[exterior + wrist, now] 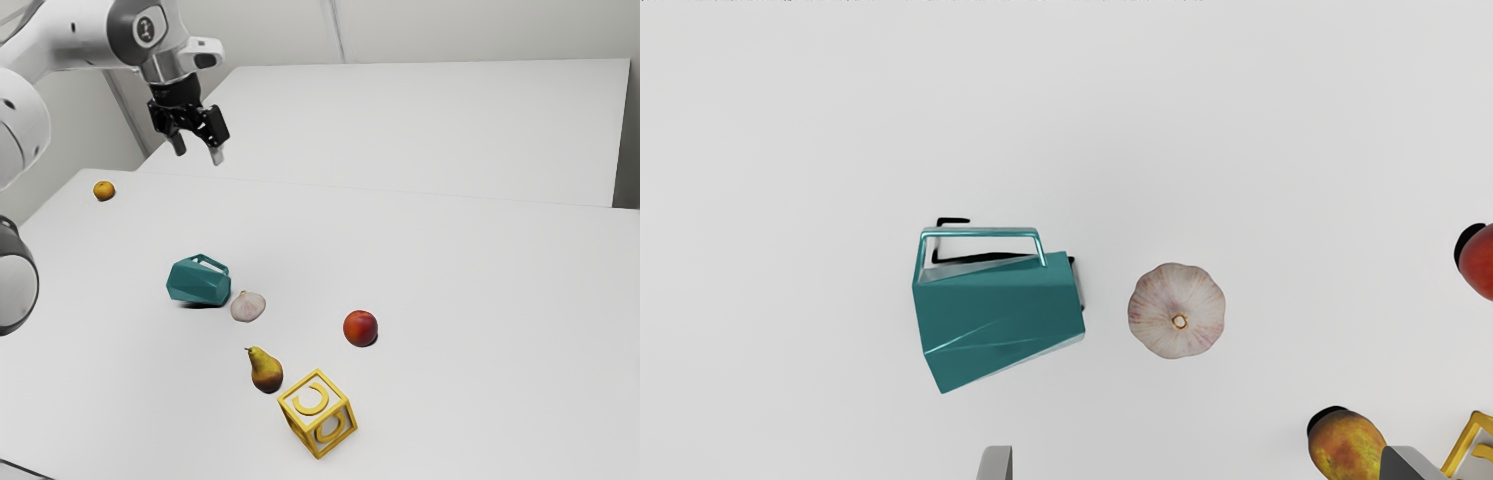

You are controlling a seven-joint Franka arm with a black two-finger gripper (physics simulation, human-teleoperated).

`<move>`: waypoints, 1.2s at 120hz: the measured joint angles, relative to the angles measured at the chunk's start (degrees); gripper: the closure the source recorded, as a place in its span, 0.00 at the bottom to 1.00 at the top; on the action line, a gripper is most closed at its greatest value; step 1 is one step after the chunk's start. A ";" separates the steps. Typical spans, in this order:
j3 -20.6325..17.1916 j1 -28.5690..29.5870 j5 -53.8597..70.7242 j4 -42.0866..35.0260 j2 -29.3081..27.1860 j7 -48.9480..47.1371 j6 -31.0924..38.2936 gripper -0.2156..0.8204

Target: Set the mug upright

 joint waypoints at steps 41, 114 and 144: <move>0.63 1.43 -1.11 -2.36 -0.71 0.40 0.93 0.21; 14.52 6.45 -11.70 -37.57 -14.86 8.68 20.84 0.21; 16.88 3.62 -27.37 -37.51 -6.33 18.54 28.28 0.21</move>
